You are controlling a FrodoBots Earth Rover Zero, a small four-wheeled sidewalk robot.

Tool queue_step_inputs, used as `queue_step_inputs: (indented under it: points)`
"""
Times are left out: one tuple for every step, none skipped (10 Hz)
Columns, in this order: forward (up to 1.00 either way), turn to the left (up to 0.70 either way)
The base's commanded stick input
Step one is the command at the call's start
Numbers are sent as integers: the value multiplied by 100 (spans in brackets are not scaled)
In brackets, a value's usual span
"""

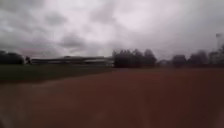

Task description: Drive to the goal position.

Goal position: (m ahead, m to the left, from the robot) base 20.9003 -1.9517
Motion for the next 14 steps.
queue_step_inputs:
  points:
    - [70, 0]
    - [70, 0]
    - [70, 0]
    - [70, 0]
    - [70, 0]
    - [70, 0]
    - [70, 0]
    - [70, 0]
    - [70, 0]
    - [70, 0]
    - [70, 0]
    - [70, 0]
    - [70, 0]
    - [70, 0]
